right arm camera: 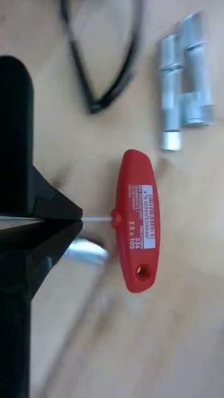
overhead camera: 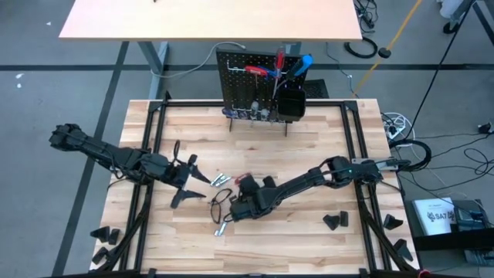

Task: Hang tools onto peg board
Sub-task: Hang the red allen wrench onto the peg board

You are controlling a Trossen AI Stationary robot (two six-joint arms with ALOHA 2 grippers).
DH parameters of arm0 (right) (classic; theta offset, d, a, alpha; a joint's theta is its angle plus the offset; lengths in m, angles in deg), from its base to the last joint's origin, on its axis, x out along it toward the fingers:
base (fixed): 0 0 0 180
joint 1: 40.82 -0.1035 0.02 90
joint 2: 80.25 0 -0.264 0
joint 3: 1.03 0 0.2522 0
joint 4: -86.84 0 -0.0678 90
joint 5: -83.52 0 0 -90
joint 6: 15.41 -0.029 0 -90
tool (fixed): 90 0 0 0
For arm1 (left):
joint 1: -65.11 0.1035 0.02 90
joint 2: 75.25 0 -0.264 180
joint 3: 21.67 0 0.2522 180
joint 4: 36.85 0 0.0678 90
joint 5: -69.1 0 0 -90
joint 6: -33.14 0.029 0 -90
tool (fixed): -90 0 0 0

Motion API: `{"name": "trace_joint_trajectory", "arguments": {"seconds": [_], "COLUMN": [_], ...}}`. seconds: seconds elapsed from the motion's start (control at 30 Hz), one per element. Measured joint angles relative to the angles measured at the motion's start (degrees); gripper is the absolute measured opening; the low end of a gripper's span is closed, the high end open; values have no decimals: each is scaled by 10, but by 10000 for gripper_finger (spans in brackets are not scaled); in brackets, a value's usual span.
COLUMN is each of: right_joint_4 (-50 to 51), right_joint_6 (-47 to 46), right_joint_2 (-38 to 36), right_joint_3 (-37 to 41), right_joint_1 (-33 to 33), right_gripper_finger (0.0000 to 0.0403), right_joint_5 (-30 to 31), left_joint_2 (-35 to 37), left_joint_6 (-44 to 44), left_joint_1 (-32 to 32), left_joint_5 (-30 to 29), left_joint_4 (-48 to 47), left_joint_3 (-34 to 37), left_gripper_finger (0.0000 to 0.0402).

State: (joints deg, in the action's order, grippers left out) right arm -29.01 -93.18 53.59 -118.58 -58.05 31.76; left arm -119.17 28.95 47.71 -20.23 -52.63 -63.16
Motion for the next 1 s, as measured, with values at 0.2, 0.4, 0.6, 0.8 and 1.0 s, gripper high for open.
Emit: {"name": "trace_joint_trajectory", "arguments": {"seconds": [0.2, 0.4, 0.6, 0.8, 1.0], "right_joint_4": [48, 53, 57, 27, -327], "right_joint_6": [21, 135, 242, 217, 352], "right_joint_2": [-67, -151, -243, -359, -463], "right_joint_3": [-2, -3, 25, 163, 353], "right_joint_1": [-17, -44, -67, -80, -88], "right_gripper_finger": [1, 1, 0, 0, 0], "right_joint_5": [74, 162, 242, 264, 231], "left_joint_2": [0, -24, -112, -247, -380], "left_joint_6": [-12, -24, -15, -43, -53], "left_joint_1": [0, 0, 3, 15, 50], "left_joint_5": [-25, -32, 4, 7, 33], "left_joint_4": [1, 97, 357, 511, 633], "left_joint_3": [0, 5, 37, 35, -1], "left_gripper_finger": [246, 246, 246, 246, 246]}}
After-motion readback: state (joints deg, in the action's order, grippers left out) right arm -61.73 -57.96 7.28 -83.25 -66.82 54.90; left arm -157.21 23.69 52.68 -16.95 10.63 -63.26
